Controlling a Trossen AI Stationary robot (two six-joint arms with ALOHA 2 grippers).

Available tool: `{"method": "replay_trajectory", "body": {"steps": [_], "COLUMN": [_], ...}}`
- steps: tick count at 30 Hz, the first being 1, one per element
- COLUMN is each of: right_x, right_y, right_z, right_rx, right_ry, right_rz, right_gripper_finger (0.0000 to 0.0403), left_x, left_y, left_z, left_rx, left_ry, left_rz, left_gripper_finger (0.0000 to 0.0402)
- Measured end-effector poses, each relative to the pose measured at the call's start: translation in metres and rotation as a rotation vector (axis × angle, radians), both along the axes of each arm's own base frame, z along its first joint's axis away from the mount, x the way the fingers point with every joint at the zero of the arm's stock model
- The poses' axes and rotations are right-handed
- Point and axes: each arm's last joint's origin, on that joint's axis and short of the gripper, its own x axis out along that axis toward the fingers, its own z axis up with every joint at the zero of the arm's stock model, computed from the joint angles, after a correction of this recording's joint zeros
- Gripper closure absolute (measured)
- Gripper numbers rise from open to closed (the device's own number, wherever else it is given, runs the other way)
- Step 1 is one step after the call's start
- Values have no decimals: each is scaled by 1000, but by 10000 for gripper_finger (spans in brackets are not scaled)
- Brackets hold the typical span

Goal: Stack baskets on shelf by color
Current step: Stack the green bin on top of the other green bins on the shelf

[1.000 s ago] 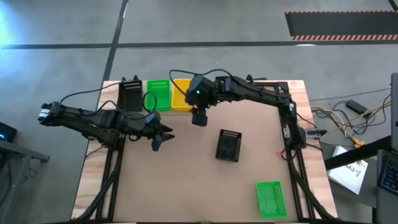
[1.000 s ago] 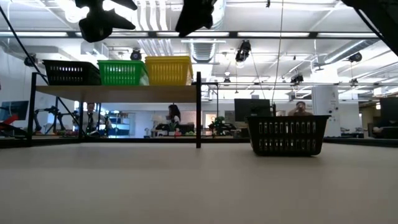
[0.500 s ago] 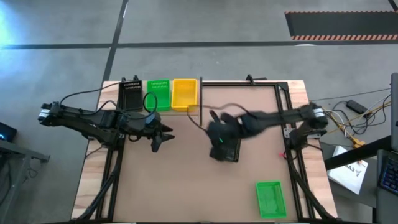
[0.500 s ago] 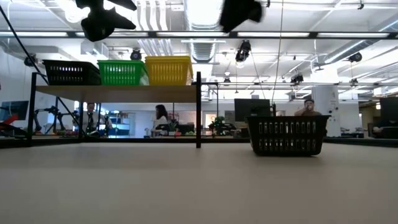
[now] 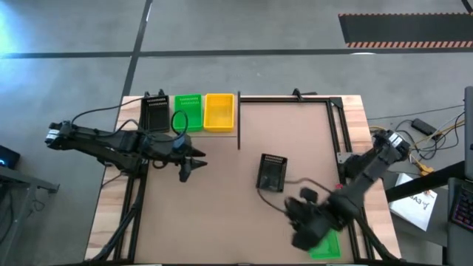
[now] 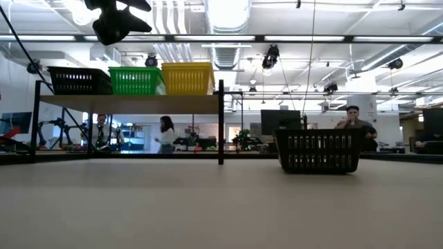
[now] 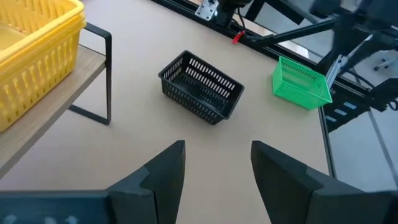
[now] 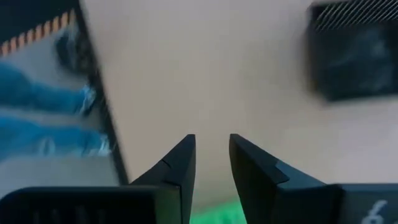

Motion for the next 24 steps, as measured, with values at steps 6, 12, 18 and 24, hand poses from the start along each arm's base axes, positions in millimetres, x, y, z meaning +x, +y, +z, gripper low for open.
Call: {"method": "replay_trajectory", "body": {"steps": [6,12,18,24], "right_x": [-44,-84,-101,-101], "right_y": [41,77,102,115], "right_z": [-14,-28,-57,-89], "right_rx": [91,59,-27,-107], "right_ry": [134,169,216,266], "right_rz": [77,231,313,317], "right_gripper_finger": [273,209,185,199], "left_x": [6,23,45,64], "left_y": [-1,-4,-8,-12], "left_z": [-4,-4,-5,-8], "left_rx": [3,-11,-41,-57], "left_ry": [22,-46,-137,-152], "left_rz": [1,-3,-23,-54], "left_gripper_finger": [233,233,233,233]}}
